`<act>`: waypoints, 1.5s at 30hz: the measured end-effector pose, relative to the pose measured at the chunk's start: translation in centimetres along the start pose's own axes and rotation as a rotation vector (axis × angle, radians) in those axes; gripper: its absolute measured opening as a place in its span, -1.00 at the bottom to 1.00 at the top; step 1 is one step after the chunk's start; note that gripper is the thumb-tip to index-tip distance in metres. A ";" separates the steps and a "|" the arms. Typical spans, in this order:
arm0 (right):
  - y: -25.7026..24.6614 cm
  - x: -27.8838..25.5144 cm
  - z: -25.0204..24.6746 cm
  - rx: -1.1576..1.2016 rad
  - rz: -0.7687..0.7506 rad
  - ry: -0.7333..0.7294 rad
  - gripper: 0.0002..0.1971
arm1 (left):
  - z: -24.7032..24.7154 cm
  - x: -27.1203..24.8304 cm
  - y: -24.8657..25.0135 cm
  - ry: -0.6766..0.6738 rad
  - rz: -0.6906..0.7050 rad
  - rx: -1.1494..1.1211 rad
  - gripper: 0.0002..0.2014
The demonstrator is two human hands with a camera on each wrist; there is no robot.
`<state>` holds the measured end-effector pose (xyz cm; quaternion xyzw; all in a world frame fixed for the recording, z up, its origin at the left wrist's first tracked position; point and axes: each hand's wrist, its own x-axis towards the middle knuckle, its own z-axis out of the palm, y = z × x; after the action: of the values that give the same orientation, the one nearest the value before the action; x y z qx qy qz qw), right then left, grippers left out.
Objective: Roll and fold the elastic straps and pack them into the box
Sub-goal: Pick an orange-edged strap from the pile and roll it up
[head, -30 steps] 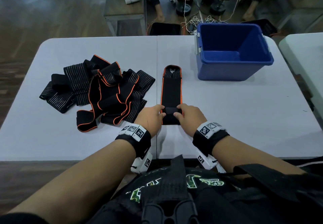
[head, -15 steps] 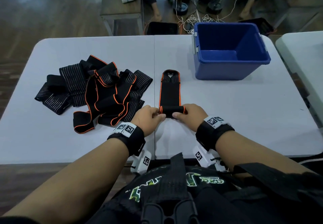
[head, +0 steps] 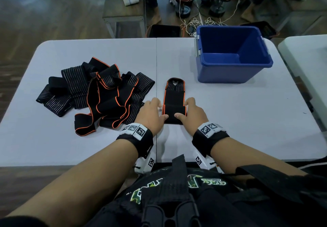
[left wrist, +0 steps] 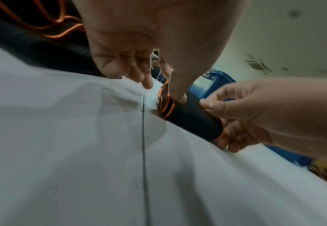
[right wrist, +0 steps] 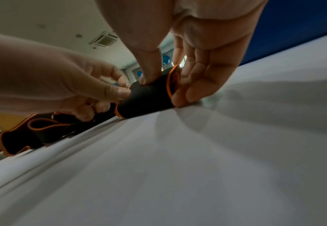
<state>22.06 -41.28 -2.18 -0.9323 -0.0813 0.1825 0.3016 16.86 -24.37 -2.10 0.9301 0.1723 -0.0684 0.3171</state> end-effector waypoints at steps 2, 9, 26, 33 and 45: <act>-0.2 -0.2 0.1 -0.062 -0.049 -0.006 -0.61 | 0.3 0.0 0.0 0.026 0.142 0.124 -0.67; 1.2 -0.2 0.5 -0.158 -0.080 -0.170 -0.17 | 0.9 -0.8 -0.7 -0.085 0.144 0.160 -0.45; 1.4 2.0 -1.1 -0.015 0.119 -0.169 -0.45 | 0.8 0.4 0.4 -0.120 -0.149 -0.027 -0.52; 0.3 1.5 -1.1 -0.034 0.158 -0.061 -0.58 | 0.3 0.5 0.9 -0.077 -0.133 -0.056 -0.66; -3.0 -0.2 -0.8 0.192 0.068 -0.172 -0.61 | 1.6 -0.3 2.7 -0.069 -0.038 -0.033 -0.70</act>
<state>22.03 -39.30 0.27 -0.8822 -0.0573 0.2790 0.3750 17.58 -27.42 -1.73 0.9184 0.1802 -0.1036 0.3368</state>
